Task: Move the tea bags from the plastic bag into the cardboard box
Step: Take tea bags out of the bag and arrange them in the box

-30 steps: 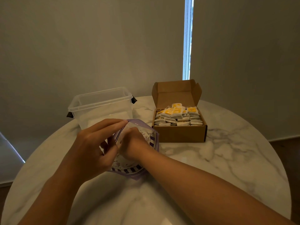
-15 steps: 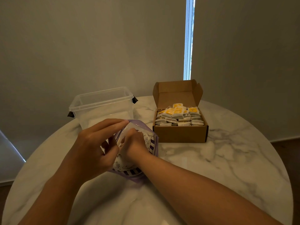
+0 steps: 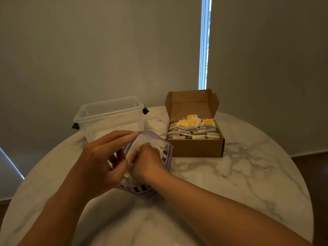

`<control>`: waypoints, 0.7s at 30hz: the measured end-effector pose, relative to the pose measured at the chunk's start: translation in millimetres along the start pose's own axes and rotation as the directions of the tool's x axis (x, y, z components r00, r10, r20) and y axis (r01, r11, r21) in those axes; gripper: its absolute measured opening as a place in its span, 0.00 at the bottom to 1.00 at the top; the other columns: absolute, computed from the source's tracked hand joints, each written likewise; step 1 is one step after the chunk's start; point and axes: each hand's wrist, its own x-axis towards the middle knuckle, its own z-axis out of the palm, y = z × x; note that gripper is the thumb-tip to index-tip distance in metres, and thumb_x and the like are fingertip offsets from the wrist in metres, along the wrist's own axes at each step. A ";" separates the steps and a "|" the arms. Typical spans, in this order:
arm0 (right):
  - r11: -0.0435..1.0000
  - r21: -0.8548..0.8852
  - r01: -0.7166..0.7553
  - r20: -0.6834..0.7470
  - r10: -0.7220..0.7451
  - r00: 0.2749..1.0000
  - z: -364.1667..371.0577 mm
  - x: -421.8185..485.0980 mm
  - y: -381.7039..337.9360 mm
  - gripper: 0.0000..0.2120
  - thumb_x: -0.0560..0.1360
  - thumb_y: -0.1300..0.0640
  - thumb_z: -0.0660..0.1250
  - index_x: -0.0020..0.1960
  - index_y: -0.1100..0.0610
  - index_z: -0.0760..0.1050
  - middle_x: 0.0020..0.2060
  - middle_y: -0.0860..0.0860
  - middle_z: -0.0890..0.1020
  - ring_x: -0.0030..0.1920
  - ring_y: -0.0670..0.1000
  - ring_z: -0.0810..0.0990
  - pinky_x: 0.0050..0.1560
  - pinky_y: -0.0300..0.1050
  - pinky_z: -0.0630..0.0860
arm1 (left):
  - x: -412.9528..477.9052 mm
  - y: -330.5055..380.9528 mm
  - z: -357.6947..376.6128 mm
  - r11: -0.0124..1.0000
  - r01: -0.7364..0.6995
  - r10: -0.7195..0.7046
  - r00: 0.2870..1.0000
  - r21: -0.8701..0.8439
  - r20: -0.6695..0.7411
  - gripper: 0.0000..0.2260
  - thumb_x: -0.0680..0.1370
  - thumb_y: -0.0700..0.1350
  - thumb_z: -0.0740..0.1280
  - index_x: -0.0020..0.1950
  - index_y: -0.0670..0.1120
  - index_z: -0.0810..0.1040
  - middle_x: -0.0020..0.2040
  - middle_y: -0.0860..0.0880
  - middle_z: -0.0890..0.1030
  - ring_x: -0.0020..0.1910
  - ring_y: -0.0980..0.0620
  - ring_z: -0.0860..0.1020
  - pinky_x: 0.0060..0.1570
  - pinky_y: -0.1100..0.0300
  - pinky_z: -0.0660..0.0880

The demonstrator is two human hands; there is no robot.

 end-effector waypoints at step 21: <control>0.925 0.361 0.118 0.084 -0.158 0.984 -123.0 -74.1 33.0 0.09 0.76 0.65 0.69 0.48 0.54 0.84 0.46 0.49 0.85 0.49 0.47 0.84 0.46 0.43 0.82 | -0.8 -2.8 3.5 0.999 -0.003 0.002 1.000 0.035 0.018 0.22 0.74 0.50 0.63 0.65 0.42 0.77 0.60 0.51 0.79 0.50 0.56 0.76 0.35 0.77 0.74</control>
